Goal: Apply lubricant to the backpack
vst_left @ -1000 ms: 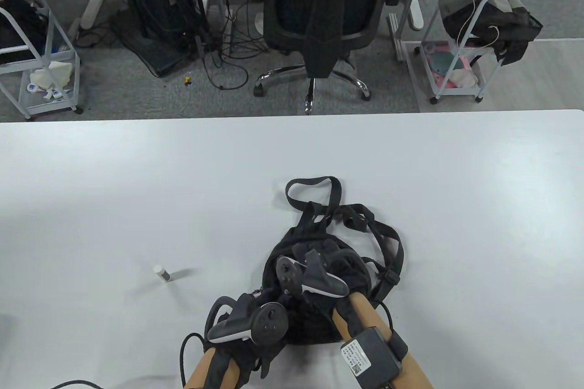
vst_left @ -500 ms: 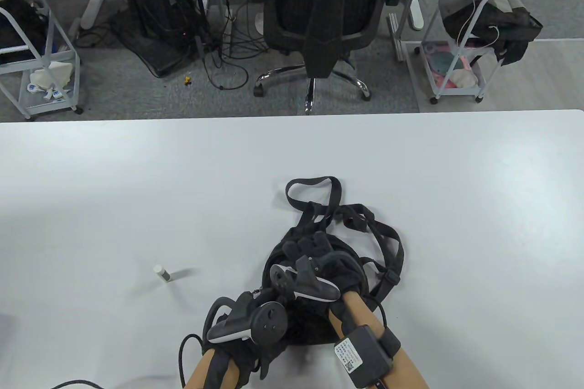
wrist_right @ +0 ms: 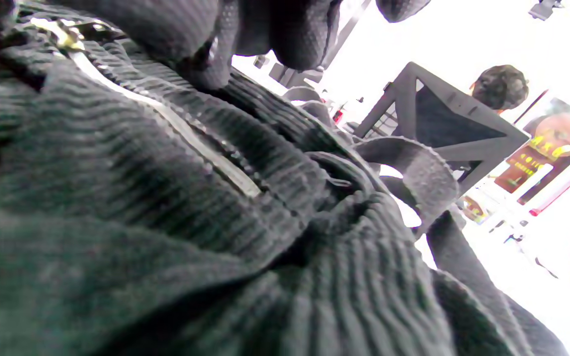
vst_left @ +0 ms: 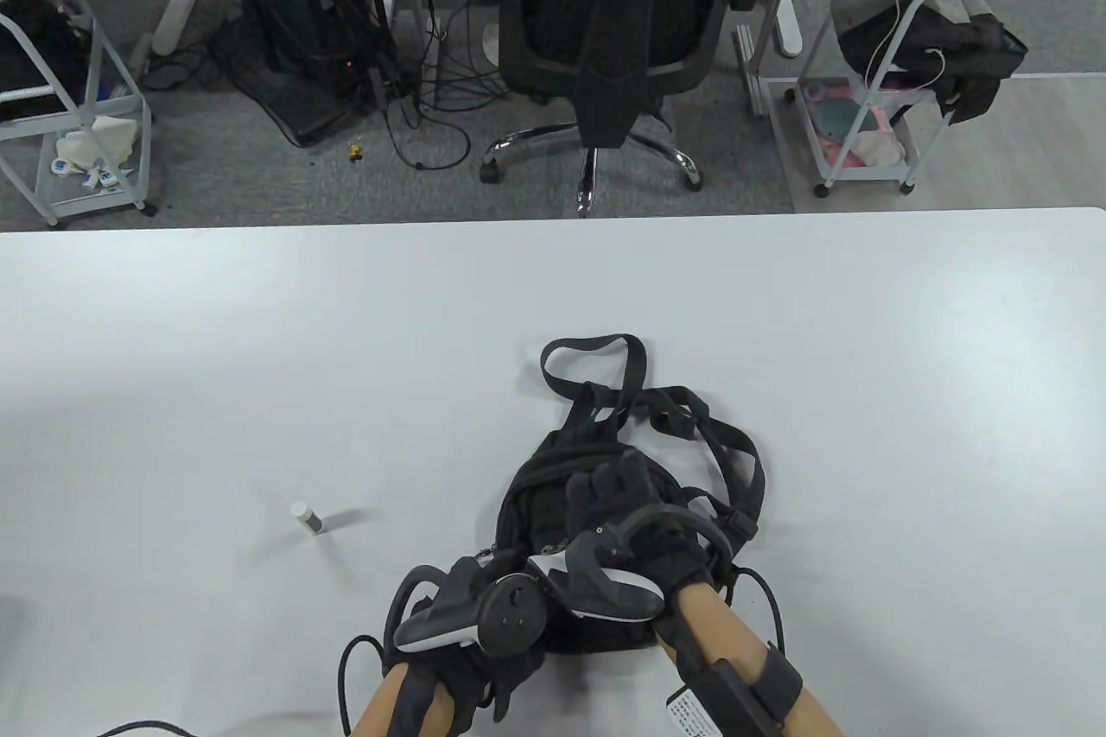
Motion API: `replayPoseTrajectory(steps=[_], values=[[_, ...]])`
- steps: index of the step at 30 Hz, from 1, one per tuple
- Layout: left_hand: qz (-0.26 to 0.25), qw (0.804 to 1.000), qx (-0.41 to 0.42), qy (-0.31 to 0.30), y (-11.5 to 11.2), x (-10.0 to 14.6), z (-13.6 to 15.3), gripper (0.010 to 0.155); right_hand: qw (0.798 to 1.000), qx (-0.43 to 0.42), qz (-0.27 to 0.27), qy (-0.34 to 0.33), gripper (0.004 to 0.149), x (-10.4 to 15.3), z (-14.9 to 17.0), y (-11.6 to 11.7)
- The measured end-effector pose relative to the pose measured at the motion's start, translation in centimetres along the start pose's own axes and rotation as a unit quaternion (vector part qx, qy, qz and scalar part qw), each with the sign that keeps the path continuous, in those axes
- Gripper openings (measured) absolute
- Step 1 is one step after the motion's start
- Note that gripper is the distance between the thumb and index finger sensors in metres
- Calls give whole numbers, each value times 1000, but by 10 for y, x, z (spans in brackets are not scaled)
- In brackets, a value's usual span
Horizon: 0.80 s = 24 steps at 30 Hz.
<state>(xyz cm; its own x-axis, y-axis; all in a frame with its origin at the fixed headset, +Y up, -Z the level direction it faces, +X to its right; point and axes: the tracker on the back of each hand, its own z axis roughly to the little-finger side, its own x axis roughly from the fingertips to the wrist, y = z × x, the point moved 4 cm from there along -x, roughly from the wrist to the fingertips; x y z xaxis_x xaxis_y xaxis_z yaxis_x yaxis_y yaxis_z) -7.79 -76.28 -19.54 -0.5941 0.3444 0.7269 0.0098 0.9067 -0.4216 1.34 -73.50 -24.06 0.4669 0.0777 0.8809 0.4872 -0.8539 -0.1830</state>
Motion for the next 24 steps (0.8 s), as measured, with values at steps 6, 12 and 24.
replayPoseTrajectory(steps=[6,12,24], values=[[2,1000,-5,-1,0,-1,-1,67,1000,-2,15,23,44,11,18,4],[5,1000,-4,-3,-1,-2,-1,65,999,-11,10,42,44,22,34,8],[2,1000,-4,-2,-2,-2,-1,64,995,-42,-26,91,44,46,70,39]])
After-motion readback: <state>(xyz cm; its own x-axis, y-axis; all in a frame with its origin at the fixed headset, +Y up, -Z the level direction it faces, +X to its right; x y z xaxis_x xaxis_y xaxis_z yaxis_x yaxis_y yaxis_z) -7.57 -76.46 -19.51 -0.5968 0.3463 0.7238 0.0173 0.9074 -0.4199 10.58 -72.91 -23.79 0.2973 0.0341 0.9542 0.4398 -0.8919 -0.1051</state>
